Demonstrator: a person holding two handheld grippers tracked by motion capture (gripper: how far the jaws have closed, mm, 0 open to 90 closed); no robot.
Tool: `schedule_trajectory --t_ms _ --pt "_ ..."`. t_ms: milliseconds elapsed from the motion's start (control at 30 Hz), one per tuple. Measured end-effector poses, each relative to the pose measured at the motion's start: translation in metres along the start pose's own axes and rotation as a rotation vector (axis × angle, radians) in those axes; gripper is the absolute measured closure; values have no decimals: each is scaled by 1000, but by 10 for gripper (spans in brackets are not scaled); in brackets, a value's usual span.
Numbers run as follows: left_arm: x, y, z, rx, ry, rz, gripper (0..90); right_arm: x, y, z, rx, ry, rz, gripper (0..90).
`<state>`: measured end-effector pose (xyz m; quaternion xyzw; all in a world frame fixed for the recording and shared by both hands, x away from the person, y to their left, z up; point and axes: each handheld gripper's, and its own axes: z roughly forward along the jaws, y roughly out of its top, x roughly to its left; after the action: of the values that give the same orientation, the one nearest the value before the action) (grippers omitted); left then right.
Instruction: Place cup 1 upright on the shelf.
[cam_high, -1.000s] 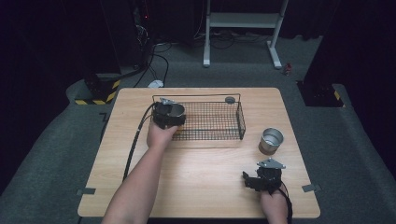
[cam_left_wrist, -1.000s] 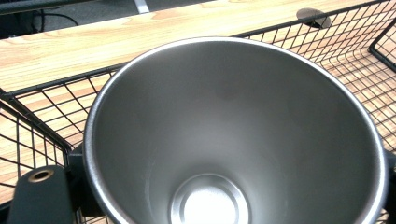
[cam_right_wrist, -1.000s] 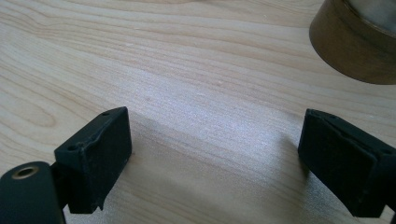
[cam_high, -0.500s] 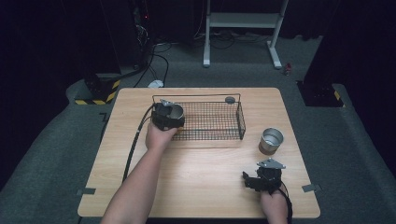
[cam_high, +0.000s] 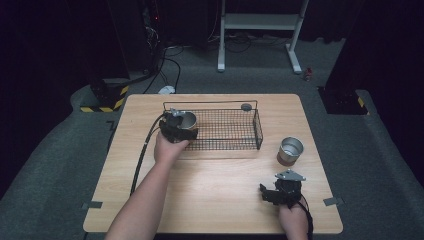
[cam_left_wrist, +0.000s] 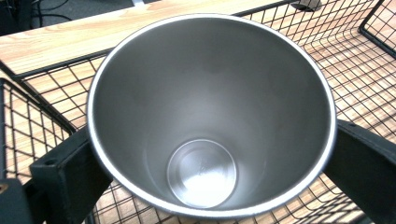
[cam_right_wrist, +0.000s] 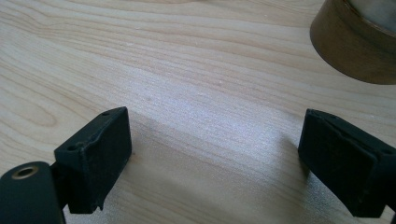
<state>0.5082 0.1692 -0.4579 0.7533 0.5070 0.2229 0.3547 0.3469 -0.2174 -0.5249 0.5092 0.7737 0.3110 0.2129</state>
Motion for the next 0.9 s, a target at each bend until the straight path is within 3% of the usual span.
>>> schedule_trajectory --t_ms 167,233,600,900 --pt "3 -3 -3 -20 -10 -4 77 0 0 0 0 0 1 95" --pt "3 -3 -3 -27 -12 -2 141 0 0 0 0 0 1 95" --pt "3 0 2 -41 4 -20 147 0 0 0 0 0 0 95" --pt "4 2 -10 -30 -17 -10 5 0 0 0 0 1 0 95"
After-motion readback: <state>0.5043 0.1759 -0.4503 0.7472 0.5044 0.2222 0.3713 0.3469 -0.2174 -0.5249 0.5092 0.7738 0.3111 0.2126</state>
